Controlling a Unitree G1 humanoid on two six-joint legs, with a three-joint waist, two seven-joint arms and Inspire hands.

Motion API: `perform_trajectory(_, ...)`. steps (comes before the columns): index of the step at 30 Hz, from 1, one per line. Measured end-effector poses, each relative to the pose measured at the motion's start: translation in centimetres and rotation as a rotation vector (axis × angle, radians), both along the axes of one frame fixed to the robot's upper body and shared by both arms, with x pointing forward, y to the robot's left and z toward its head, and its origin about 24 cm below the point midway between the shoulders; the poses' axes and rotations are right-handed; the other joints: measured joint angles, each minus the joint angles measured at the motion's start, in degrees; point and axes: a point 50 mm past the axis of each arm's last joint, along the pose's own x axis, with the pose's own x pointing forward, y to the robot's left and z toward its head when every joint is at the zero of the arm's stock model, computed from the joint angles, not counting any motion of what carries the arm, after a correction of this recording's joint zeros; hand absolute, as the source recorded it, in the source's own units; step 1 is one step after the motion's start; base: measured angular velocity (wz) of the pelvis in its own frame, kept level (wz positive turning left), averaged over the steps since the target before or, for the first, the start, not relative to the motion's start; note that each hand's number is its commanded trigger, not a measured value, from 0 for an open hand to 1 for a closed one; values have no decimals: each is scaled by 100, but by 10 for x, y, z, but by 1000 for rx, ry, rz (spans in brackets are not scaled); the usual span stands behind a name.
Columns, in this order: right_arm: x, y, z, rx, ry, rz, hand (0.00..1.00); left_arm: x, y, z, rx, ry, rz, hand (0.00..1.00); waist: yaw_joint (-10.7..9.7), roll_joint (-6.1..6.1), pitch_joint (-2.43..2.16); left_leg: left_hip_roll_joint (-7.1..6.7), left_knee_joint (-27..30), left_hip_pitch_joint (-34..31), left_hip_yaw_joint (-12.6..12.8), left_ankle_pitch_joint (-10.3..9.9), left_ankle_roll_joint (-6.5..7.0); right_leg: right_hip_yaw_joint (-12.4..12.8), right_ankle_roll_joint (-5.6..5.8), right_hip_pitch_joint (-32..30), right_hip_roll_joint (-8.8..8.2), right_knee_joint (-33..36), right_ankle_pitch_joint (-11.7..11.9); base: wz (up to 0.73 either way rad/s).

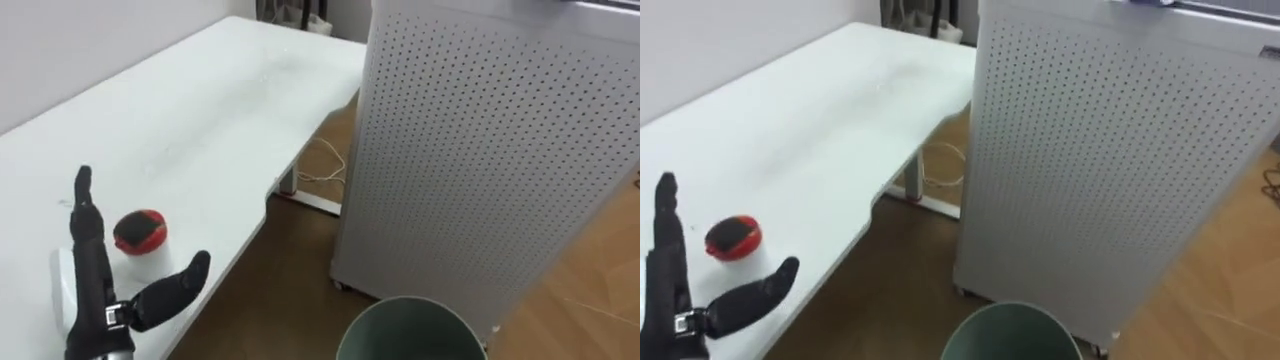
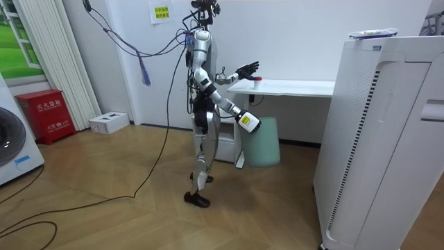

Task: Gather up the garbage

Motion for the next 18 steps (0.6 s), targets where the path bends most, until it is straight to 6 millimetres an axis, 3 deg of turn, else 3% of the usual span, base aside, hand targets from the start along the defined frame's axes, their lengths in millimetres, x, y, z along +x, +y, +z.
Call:
perform_trajectory(1, 1, 2, 0, -1, -3, 9, 100, 0, 1, 1, 9, -1, 2, 0, 5, 17, 1, 24, -5, 18, -234, 0, -1, 85, -73, -109, 123, -149, -57, -59)
perform_trajectory(2, 7, 7, 4, -1, -28, 37, 100, 0, 7, 2, 18, -6, 21, 0, 0, -33, -21, 62, 86, -60, -263, -31, -49, 284, -306, -308, 377, -869, 350, -34)
perform_trajectory(3, 6, 6, 6, -5, -35, 32, 100, -1, 9, -1, 16, 14, 27, 0, -132, 47, -10, 152, 303, -180, -114, -75, -260, 217, -363, -168, 444, -1008, 759, -18)
perform_trajectory(4, 5, 6, 5, -2, -33, 23, 100, -1, 9, -1, 17, 20, 16, 0, -181, 1, -2, 150, 363, -249, 116, -110, -381, 254, -370, -99, 414, -1060, 768, 28)
perform_trajectory(5, 4, 3, 5, 3, -34, -5, 100, 0, 4, -2, 12, 28, -13, 0, -219, -22, 5, 178, 359, -438, 475, -111, -410, 472, -370, -31, 383, -1096, 768, 36)
perform_trajectory(6, 4, -1, 6, 7, -37, -38, 100, 3, -1, -1, 11, 27, -42, 0, -218, -55, 26, 160, 348, -811, 709, -84, -416, 854, -362, 31, 334, -1186, 764, 44)
perform_trajectory(7, 3, -3, 5, 6, -34, -47, 100, 4, -4, -1, 9, 25, -54, 0, -210, -66, 38, 163, 296, -1023, 804, -7, -435, 958, -317, 52, 315, -1196, 749, 40)
perform_trajectory(8, 2, -3, 4, 11, -24, -47, 100, 4, -6, -2, 8, 29, -62, 0, -175, -135, 56, 192, 298, -1295, 1064, 483, -207, 1028, -174, 70, 245, -1105, 655, 22)
perform_trajectory(9, 1, -1, 3, 21, -20, -33, 100, -2, -5, -8, 4, 52, -48, 0, -151, -149, 33, 175, 306, -1197, 1226, 592, -161, 930, -102, 113, 180, -1040, 607, 15)
perform_trajectory(12, 4, 1, 5, 21, -30, -4, 100, -7, -1, -13, 2, 79, -30, 0, -110, -137, 40, 26, 171, -945, 1220, 595, -142, 531, -32, 286, 78, -1117, 568, 0)
perform_trajectory(16, 7, 3, 7, 26, -43, 23, 100, -8, 1, -19, 2, 106, -22, 0, -160, -52, 39, -37, 159, -851, 1219, 553, -76, 422, -9, 431, 27, -1229, 554, -3)
perform_trajectory(18, 6, 3, 6, 36, -33, 36, 100, -8, 1, -23, -2, 124, -17, 0, -179, 25, 5, -39, 91, -791, 1231, 530, -47, 394, 10, 439, 24, -1214, 542, -7)
